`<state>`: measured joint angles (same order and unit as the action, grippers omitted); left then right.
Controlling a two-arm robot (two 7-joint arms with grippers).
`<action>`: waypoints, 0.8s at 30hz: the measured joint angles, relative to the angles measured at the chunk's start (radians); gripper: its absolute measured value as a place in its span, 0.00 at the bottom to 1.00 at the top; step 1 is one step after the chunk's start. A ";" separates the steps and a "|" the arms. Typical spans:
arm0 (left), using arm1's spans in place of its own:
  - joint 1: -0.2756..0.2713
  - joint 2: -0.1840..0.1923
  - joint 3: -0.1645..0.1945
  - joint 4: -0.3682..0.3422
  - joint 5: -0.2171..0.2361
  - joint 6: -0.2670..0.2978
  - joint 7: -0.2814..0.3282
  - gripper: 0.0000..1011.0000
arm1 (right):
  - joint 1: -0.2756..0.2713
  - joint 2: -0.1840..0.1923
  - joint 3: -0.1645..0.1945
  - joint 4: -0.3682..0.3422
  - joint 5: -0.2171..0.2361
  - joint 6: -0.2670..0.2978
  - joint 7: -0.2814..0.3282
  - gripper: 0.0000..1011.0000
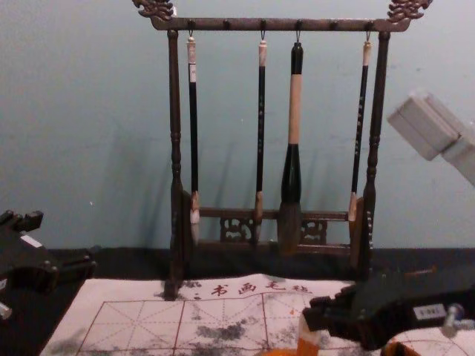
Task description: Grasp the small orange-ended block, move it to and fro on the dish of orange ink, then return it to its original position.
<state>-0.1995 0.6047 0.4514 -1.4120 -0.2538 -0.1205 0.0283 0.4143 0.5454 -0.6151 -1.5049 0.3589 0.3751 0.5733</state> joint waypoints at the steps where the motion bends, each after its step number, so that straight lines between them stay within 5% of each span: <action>1: 0.000 0.000 0.000 0.000 0.000 0.000 0.000 1.00 | -0.005 0.006 0.000 -0.007 0.003 0.000 0.003 0.03; 24: 0.000 0.000 0.000 0.000 0.000 0.000 0.000 1.00 | -0.021 0.018 -0.024 -0.042 0.029 0.003 0.027 0.03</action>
<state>-0.1995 0.6047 0.4513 -1.4119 -0.2539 -0.1205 0.0283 0.3932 0.5637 -0.6389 -1.5474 0.3877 0.3778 0.5999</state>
